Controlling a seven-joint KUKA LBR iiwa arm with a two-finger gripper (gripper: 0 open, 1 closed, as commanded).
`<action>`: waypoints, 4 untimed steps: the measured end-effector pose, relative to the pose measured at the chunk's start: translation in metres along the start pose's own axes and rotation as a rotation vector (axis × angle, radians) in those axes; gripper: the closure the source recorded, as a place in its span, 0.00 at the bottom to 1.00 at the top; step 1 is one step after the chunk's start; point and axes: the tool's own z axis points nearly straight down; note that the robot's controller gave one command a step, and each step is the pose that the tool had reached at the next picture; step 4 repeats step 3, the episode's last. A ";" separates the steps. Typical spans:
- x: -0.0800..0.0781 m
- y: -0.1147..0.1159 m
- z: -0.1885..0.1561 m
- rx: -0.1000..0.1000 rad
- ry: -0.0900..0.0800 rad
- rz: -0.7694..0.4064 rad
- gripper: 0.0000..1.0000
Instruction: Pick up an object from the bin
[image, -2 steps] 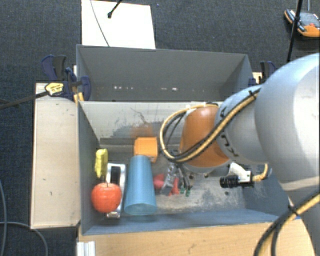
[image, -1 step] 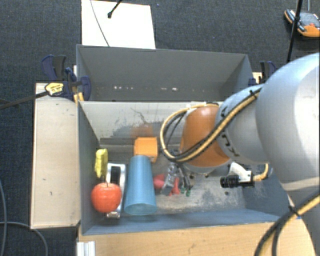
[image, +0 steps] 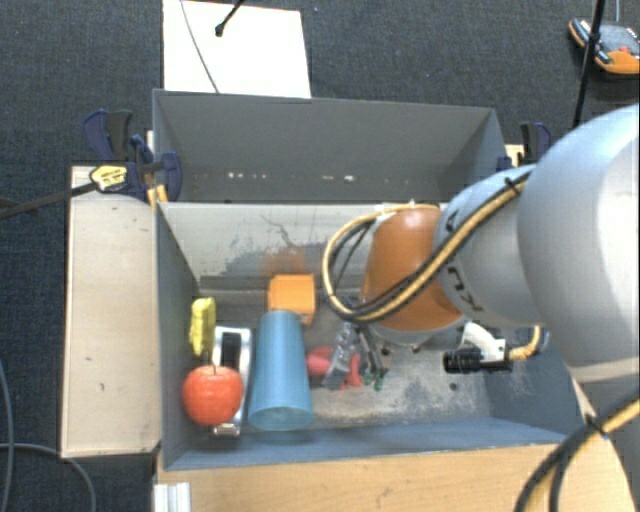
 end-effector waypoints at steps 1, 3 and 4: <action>0.001 -0.001 -0.011 0.002 0.004 0.000 1.00; -0.001 0.000 -0.041 -0.002 -0.003 -0.003 1.00; -0.001 0.000 -0.041 -0.002 -0.003 -0.003 1.00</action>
Offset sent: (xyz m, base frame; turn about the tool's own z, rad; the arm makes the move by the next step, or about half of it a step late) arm 0.0000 0.0002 0.0526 0.0000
